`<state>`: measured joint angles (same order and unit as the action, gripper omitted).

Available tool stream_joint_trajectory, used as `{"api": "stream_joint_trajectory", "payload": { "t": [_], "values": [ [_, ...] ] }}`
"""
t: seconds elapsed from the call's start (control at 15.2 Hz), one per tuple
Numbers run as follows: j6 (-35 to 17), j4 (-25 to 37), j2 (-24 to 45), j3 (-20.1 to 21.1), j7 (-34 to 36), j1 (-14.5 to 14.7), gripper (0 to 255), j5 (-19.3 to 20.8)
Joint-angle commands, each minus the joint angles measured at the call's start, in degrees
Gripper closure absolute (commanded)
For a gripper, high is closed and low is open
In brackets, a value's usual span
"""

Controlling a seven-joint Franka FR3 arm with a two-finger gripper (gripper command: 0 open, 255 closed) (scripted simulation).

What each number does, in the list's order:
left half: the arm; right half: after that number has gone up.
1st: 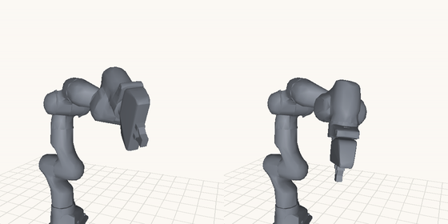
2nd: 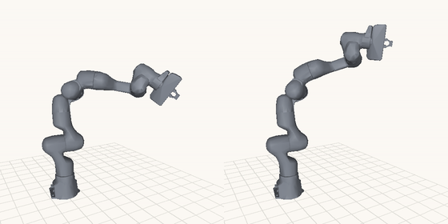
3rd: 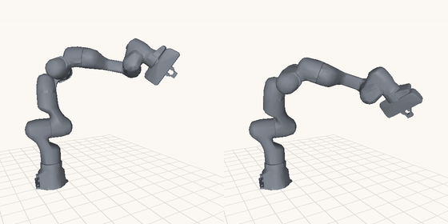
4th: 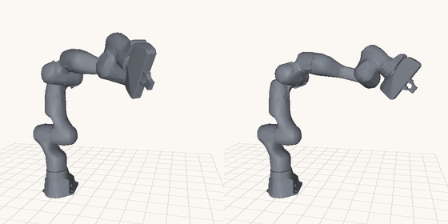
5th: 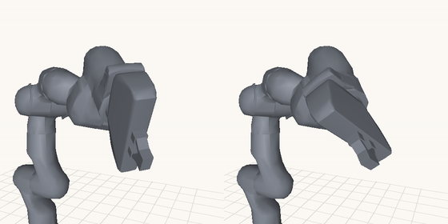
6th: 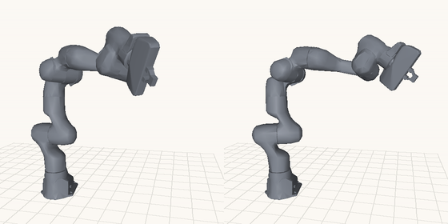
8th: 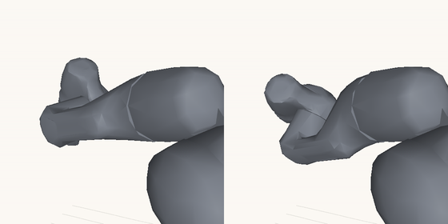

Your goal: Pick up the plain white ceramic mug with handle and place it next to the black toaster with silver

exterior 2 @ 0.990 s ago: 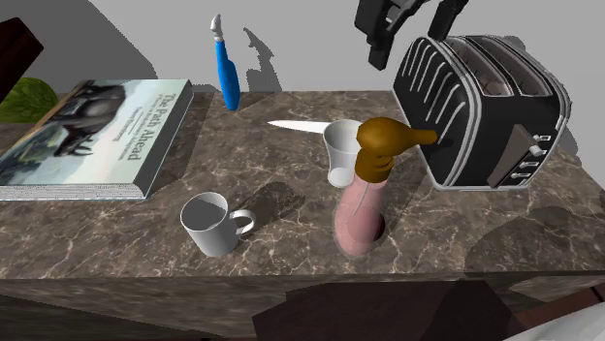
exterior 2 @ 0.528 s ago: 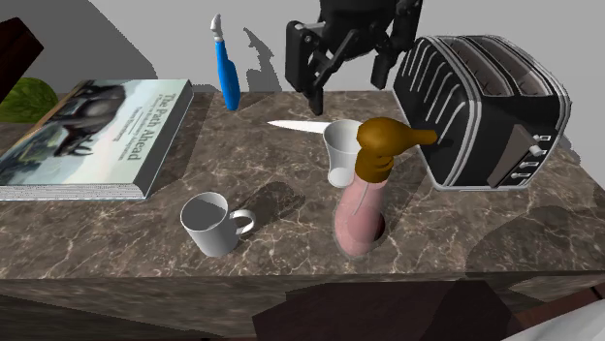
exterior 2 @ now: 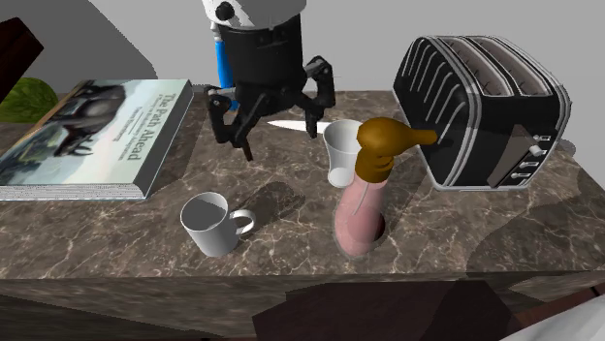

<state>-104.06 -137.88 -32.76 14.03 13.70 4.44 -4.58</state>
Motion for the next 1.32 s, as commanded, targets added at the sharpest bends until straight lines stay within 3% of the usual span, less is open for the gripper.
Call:
{"api": "stream_joint_trajectory", "payload": {
  "t": [0.0, 0.46, 0.92, 1.25],
  "values": [
    [-1.44, 0.68, 3.10, 1.85, 2.93, 0.27, 0, -1.12],
    [-6.82, 4.72, 15.55, 8.48, 13.62, 1.33, 0, -3.57],
    [-11.56, 12.00, 30.55, 13.56, 24.81, 2.72, 0, -2.50],
    [-14.79, 10.05, 31.97, 13.77, 25.33, 3.03, 0, -2.13]
  ]
}}
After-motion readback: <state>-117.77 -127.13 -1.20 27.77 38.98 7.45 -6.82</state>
